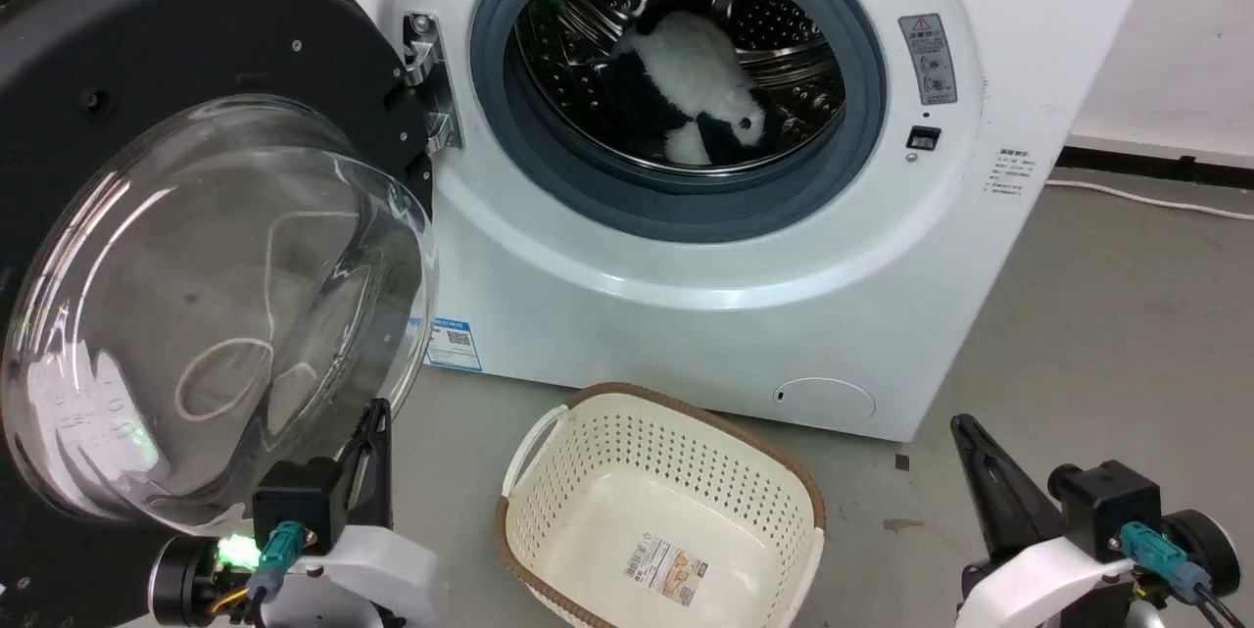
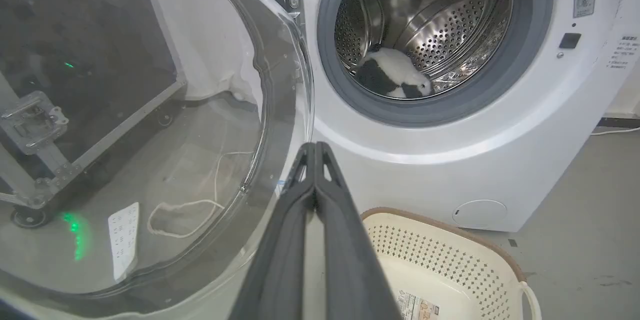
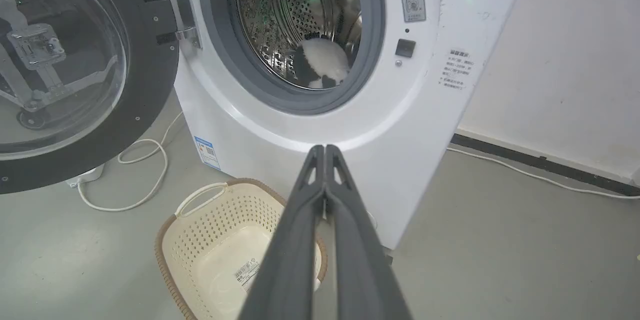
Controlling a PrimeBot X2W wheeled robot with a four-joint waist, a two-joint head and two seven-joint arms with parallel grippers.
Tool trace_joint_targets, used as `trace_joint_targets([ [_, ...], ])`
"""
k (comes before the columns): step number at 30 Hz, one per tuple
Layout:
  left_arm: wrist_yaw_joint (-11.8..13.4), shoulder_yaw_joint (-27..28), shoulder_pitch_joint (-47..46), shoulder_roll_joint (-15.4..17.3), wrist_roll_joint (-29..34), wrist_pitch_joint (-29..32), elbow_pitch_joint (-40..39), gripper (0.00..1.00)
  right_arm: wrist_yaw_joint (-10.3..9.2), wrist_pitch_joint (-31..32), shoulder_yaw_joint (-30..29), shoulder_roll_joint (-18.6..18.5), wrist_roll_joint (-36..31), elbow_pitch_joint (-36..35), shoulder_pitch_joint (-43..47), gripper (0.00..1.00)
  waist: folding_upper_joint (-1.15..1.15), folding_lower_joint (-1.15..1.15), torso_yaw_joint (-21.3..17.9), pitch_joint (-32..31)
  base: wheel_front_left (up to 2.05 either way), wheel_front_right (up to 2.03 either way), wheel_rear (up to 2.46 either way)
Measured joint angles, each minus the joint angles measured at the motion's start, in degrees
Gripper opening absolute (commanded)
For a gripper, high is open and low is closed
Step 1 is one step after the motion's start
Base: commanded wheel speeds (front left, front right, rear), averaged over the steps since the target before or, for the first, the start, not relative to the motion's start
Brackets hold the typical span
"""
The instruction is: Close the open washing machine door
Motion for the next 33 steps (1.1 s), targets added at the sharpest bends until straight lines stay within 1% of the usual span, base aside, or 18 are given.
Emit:
trace_joint_targets([
  [33,0.0,0.0,0.0,0.0,0.0,0.0,0.0,0.0,0.0,0.0,0.0,0.0,0.0,0.0,0.0,0.0,0.0,0.0,0.0,0.0,0.0,0.0,0.0],
])
